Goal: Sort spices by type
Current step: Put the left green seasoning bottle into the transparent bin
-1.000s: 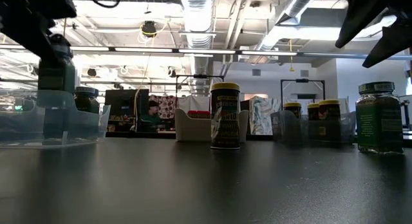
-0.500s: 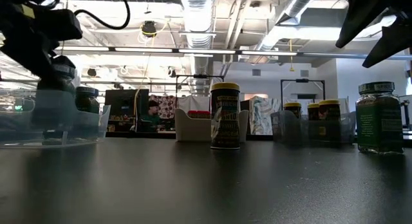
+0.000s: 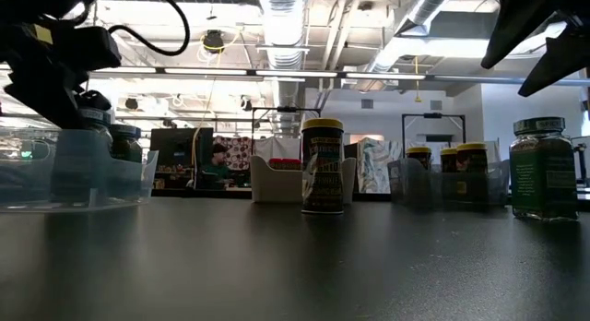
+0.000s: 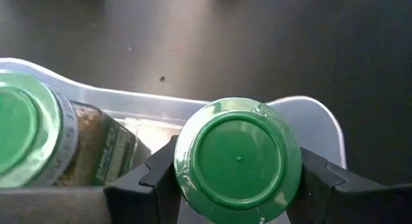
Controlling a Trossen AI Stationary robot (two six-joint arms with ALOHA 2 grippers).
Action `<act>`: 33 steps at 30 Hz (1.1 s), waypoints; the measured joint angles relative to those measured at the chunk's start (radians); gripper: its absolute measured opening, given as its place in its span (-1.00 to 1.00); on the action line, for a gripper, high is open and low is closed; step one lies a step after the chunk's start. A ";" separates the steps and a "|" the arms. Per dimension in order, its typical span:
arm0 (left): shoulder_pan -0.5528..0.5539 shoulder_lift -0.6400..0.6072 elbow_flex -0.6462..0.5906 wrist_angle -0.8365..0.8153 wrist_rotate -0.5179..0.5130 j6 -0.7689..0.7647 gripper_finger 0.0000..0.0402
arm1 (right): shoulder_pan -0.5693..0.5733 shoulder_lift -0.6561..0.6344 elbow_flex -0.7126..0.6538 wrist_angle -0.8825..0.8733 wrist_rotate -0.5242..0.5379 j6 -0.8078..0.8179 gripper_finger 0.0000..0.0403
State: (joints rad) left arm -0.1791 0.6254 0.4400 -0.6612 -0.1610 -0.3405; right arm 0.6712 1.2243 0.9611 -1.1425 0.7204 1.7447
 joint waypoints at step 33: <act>0.007 0.034 0.002 0.030 -0.063 0.014 0.08 | 0.000 0.000 0.000 -0.001 -0.012 -0.026 0.91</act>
State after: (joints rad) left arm -0.1722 0.6590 0.4416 -0.6314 -0.2241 -0.3260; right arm 0.6716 1.2243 0.9611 -1.1435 0.7082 1.7191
